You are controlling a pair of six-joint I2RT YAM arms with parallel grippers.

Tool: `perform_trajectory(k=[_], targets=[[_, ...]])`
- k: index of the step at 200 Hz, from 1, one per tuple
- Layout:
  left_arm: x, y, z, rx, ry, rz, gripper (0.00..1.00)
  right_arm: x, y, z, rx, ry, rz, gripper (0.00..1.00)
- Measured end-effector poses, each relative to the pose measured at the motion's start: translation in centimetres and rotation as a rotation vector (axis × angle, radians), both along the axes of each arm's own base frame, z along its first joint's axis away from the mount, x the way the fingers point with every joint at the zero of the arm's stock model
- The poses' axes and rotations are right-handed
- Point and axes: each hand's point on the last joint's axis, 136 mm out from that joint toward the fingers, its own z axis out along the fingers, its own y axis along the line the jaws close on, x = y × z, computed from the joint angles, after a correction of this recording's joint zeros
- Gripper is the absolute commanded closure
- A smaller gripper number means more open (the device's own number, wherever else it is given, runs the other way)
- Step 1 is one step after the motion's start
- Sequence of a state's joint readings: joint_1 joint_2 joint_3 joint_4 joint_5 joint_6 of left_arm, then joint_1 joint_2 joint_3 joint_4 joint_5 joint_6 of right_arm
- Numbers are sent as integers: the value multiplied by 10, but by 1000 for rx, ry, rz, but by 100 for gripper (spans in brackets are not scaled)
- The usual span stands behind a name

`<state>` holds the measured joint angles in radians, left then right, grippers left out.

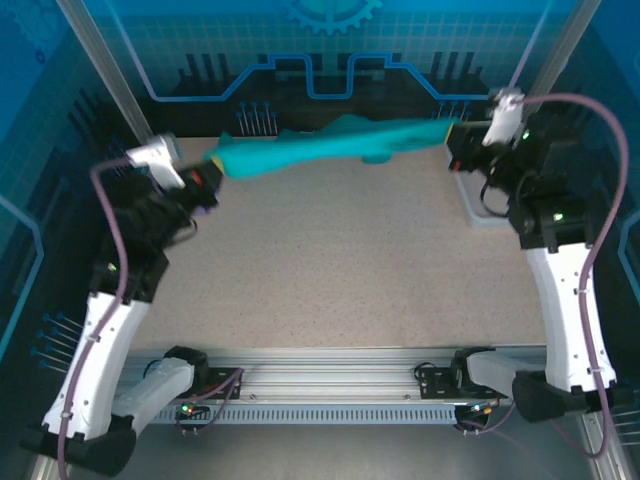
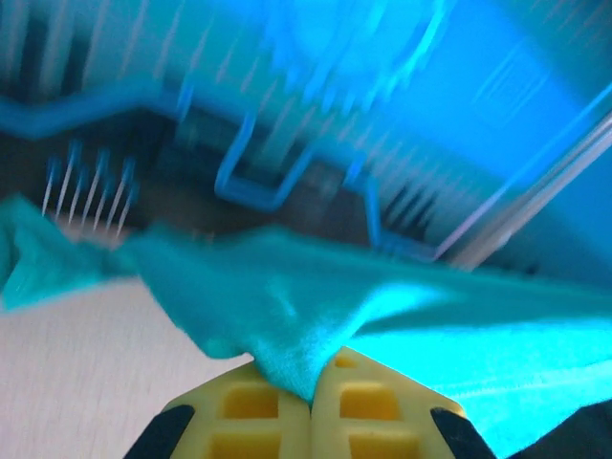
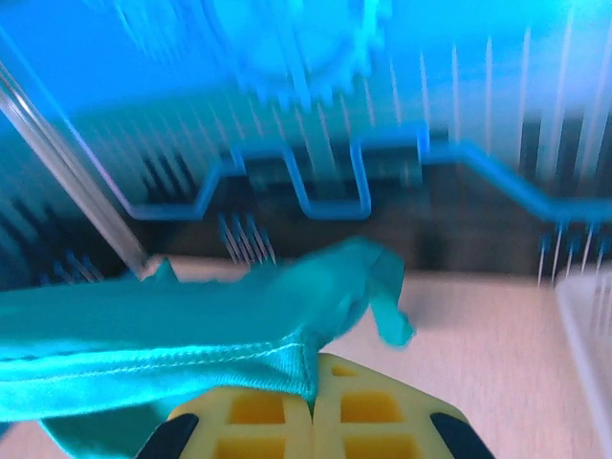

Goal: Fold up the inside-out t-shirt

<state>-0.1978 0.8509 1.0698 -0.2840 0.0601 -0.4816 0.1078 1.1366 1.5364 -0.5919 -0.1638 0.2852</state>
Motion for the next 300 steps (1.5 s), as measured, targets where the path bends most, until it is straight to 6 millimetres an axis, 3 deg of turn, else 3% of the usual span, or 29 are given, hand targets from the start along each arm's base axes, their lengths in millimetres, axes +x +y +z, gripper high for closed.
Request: perform_trajectory(k=[16,34,47,59,86,108,129,156,175,194,228,260,300], targets=[[-19,-14,-106,8,220,-47,99,-7,1,-77,-15,169,4,100],[-51,-25,-207,10,452,-86,81,-17,0,-157,-32,358,5,100],[-68,-28,-255,16,587,-92,69,-25,3,-198,-36,466,22,100],[-74,-30,-276,30,667,-93,60,-30,7,-224,-39,541,39,100],[-67,-39,-288,63,726,-110,46,-34,19,-252,-47,627,86,100],[-59,-63,-276,133,673,-188,38,-36,24,-257,-54,641,112,100],[-53,-113,-253,230,548,-343,32,-37,27,-256,-55,637,131,100],[-44,-203,-231,360,391,-564,29,-39,27,-255,-64,643,139,100],[-43,-263,-236,434,316,-687,28,-40,26,-251,-72,643,141,100],[-45,-298,-255,487,289,-758,27,-40,25,-247,-80,639,139,100],[-43,-318,-294,552,307,-799,22,-44,22,-238,-86,630,127,100],[-42,-331,-312,561,302,-815,20,-45,21,-230,-87,612,121,100],[-36,-337,-327,572,294,-786,34,-47,18,-231,-86,623,114,100]])
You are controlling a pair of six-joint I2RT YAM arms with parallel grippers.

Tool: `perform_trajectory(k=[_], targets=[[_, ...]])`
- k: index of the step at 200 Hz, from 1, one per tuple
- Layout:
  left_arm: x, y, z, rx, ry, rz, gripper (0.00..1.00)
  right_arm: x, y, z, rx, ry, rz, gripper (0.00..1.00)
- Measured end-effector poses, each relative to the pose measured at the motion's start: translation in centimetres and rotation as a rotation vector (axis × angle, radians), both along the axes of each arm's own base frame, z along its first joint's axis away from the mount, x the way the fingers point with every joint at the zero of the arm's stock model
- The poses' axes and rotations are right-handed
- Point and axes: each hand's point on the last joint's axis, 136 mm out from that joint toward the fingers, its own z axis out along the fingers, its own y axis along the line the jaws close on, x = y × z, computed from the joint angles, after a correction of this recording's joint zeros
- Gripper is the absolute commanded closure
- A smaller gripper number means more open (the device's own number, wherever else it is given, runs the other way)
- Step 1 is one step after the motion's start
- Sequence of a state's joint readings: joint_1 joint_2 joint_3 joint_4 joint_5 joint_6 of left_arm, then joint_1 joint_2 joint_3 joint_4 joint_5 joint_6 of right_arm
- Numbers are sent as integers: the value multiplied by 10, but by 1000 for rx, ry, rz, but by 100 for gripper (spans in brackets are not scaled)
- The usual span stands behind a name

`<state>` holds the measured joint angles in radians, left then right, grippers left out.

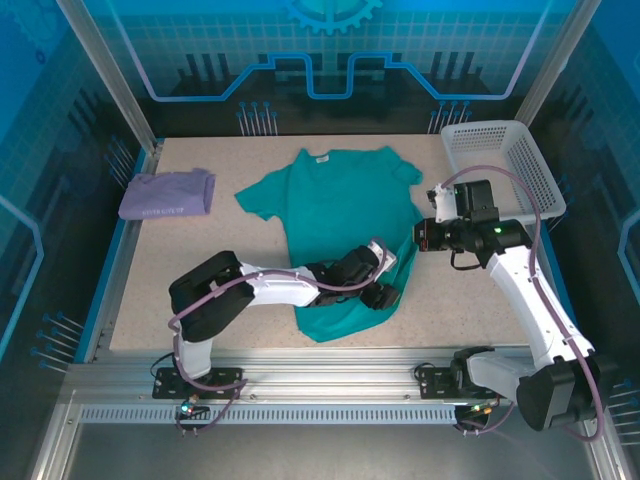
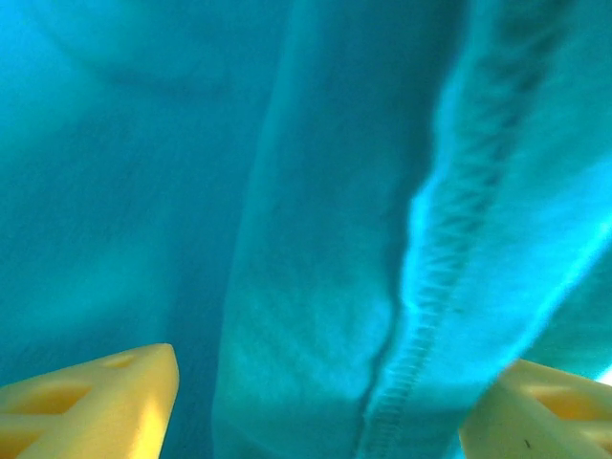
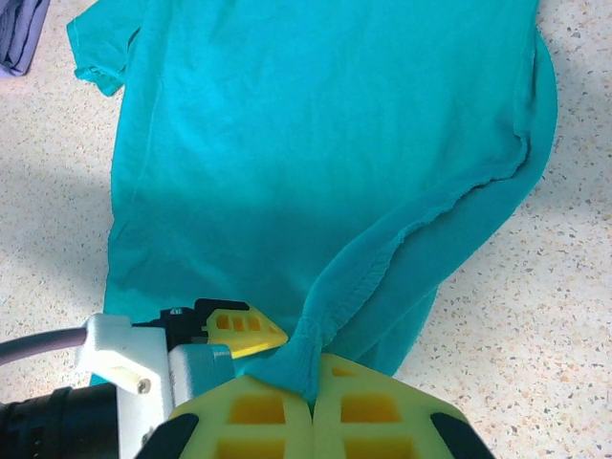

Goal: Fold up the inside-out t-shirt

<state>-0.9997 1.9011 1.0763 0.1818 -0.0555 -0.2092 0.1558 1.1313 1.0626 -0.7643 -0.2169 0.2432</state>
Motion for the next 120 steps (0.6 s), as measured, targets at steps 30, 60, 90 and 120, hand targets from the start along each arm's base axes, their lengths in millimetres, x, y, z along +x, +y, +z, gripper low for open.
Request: perform_trajectory(k=[30,60,90,120], targets=[[7,-1,4,-10,-35,21,55,1,-4,-1,-5,3,-14,100],[11,5,-1,-20,-41,48,83,2,-10,-2,-22,4,-37,100],[14,21,-8,-42,-4,87,100,7,-32,-7,-78,14,-122,83],[20,29,31,-162,35,109,100,12,-41,-9,-111,12,-169,41]])
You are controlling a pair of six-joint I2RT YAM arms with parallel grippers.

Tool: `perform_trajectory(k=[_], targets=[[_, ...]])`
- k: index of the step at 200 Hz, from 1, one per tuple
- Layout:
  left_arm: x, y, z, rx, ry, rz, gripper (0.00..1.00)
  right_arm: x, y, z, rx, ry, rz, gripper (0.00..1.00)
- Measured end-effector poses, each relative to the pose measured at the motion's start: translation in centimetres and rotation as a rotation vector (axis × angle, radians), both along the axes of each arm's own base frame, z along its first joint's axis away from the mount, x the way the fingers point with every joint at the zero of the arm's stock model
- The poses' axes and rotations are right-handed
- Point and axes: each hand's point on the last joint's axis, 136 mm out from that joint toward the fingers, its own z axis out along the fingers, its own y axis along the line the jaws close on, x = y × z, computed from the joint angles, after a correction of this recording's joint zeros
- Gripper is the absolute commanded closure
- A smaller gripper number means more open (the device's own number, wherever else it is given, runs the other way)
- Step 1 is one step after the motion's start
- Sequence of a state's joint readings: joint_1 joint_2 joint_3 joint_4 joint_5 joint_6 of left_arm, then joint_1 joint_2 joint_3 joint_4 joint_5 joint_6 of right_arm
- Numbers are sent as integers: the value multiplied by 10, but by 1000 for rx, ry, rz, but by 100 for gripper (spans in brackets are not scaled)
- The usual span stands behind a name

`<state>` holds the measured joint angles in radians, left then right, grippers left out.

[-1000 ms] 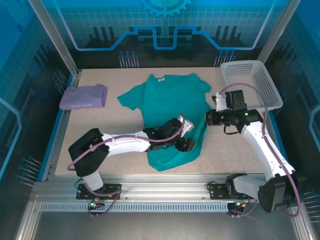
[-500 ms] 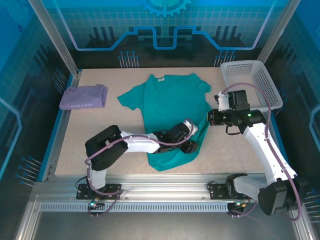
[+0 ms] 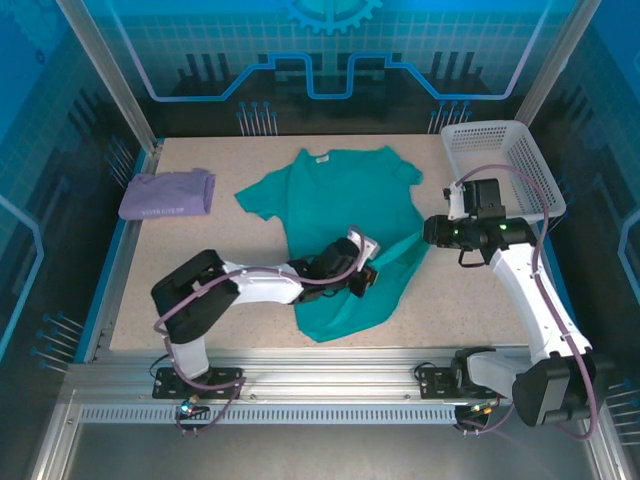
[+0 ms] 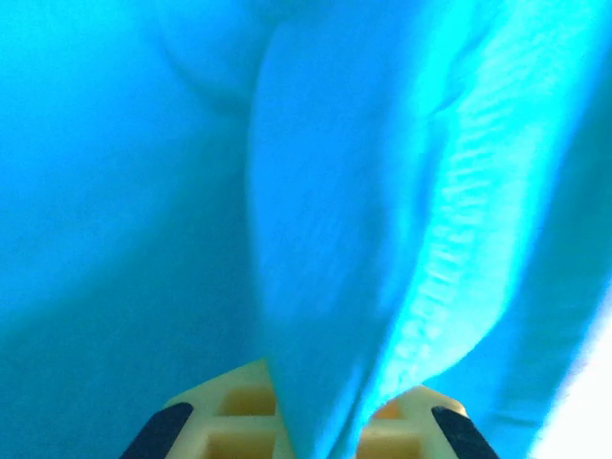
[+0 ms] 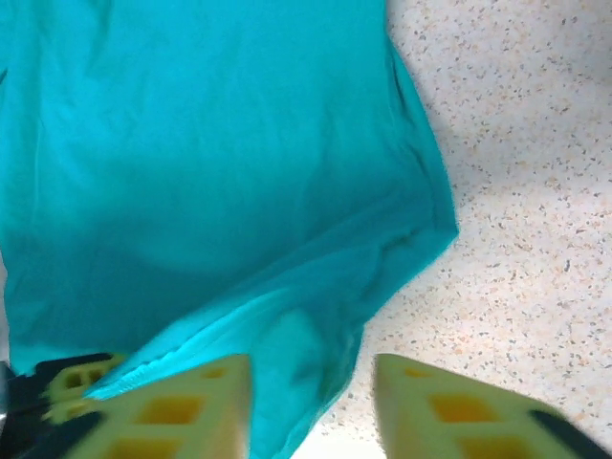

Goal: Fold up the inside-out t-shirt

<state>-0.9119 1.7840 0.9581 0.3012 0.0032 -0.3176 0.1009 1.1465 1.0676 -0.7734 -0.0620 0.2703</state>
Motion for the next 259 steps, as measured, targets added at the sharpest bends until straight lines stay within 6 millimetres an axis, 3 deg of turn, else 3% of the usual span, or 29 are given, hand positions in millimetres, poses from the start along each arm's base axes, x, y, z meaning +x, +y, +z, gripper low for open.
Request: perform_trajectory(k=[11,26,43,58,84,111,135,223,259], targets=[[4,3,25,-62,0,9,100,0,12,5,-9,-31,44,36],[10,10,59,-126,-5,22,100,-9,46,11,-18,-109,184,36],[18,18,93,-176,-21,30,100,-39,95,10,4,-207,395,37],[24,25,112,-199,-18,32,100,-65,122,0,26,-270,529,37],[29,35,128,-213,10,21,100,-86,154,-46,37,-320,665,41],[27,46,132,-189,59,8,100,-95,171,-115,-33,-306,730,43],[19,52,142,-162,72,-15,100,-77,172,-141,-114,-337,685,47],[-17,60,214,-227,56,-143,100,-4,177,-162,-331,-487,511,58],[-27,61,227,-244,44,-183,100,16,184,-157,-362,-497,454,57]])
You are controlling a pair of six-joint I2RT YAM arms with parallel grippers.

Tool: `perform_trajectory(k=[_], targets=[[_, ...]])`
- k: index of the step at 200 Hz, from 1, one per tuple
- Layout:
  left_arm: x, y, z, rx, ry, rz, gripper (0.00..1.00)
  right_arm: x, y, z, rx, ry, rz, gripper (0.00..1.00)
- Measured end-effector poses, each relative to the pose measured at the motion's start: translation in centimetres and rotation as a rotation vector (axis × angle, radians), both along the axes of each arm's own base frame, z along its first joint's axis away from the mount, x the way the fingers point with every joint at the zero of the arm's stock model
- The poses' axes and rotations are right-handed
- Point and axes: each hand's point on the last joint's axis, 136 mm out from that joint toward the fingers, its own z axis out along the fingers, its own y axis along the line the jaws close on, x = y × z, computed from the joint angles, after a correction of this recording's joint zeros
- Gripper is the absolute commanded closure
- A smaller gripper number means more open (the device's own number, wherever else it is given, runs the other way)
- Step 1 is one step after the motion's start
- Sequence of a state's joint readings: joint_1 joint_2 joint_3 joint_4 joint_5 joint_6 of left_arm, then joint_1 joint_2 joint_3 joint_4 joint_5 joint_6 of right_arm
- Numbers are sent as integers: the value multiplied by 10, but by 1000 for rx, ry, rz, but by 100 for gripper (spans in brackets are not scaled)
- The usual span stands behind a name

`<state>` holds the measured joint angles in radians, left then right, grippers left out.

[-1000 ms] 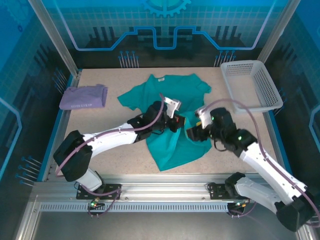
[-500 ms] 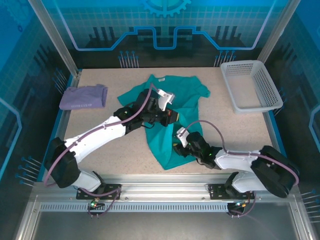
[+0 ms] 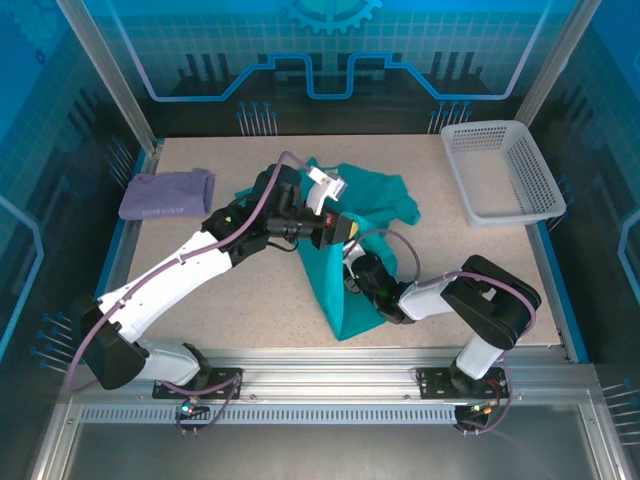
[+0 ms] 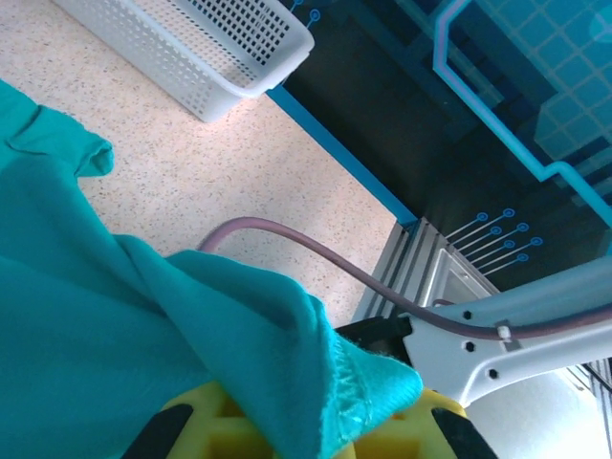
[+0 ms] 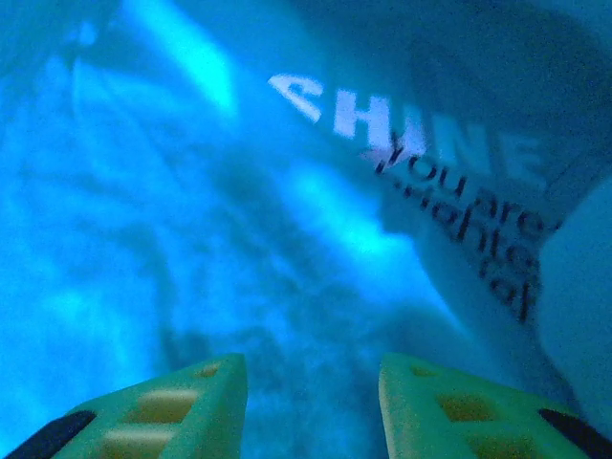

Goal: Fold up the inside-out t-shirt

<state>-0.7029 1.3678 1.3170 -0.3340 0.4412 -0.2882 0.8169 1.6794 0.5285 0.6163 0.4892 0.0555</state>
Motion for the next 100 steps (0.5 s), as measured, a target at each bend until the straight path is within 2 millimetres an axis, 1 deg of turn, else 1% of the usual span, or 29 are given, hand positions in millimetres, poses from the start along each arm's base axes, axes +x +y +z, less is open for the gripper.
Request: perform_trajectory(k=[12,25,42,63,82,100], targets=[[-1,0,2,-4,-2,-5,100,4,4,4,12,-8,-2,56],[-1,0,3,-4,-5,-6,100,4,7,7,26,-11,7,54],[-1,0,2,-2,-4,-6,100,0,11,10,47,-2,39,53],[0,0,2,1,-6,-4,100,-3,15,22,83,-12,65,52],[0,0,2,0,-6,-4,100,0,18,31,112,-25,75,51],[-1,0,2,0,-6,-5,100,8,20,37,122,-37,65,49]])
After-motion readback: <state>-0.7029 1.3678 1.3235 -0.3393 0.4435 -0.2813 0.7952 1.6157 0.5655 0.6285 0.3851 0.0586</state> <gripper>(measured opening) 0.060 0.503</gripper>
